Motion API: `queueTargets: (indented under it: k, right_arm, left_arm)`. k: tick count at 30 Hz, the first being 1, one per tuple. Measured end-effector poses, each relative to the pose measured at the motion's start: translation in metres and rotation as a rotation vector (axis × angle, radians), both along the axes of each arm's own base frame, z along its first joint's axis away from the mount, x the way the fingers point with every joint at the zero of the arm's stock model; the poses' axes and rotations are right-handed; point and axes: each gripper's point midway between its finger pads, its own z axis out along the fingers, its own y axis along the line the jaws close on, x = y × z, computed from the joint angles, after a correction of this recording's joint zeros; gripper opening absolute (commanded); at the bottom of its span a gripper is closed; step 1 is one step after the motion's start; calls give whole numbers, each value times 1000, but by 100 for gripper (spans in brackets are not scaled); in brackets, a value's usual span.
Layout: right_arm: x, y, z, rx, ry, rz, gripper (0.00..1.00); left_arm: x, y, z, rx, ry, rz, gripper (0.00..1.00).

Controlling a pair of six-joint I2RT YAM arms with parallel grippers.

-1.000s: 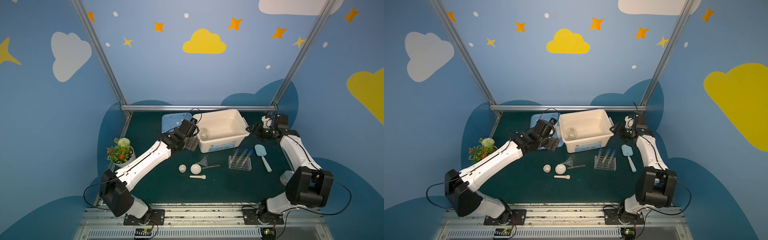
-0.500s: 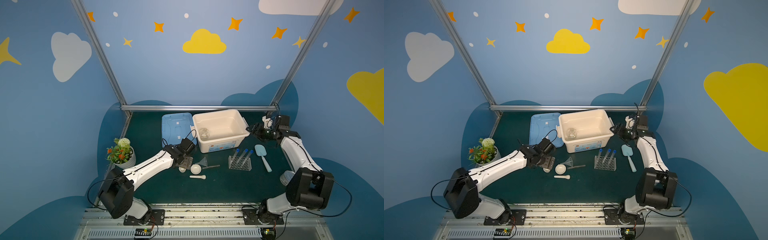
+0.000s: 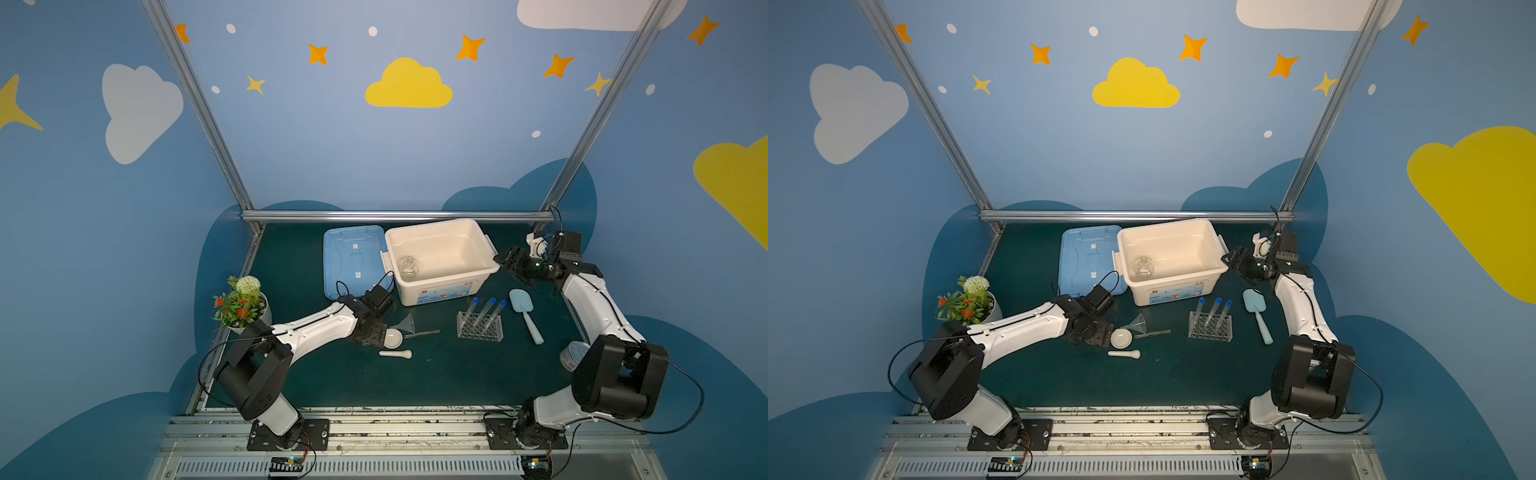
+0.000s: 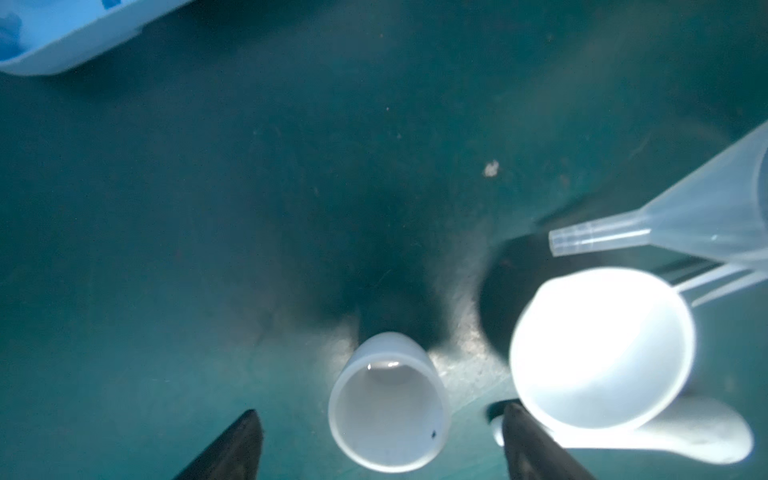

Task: Organize the chemistry lab equipment
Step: 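Grasp the small white crucible with the left gripper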

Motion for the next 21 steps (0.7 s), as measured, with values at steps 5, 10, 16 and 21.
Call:
queueTargets:
  k: [5, 10, 16, 21]
  right_arm:
    - [-1, 0, -3, 1, 6, 0, 74]
    - [-2, 0, -4, 2, 9, -1, 74]
    - [-4, -2, 0, 1, 1, -6, 74]
    - [-4, -2, -2, 2, 3, -7, 74]
  left_arm:
    - [4, -5, -9, -14, 10, 4, 78]
    - [8, -4, -17, -23, 29, 16, 69]
    - [9, -3, -17, -29, 32, 6, 57]
    - [8, -3, -17, -28, 37, 0, 58]
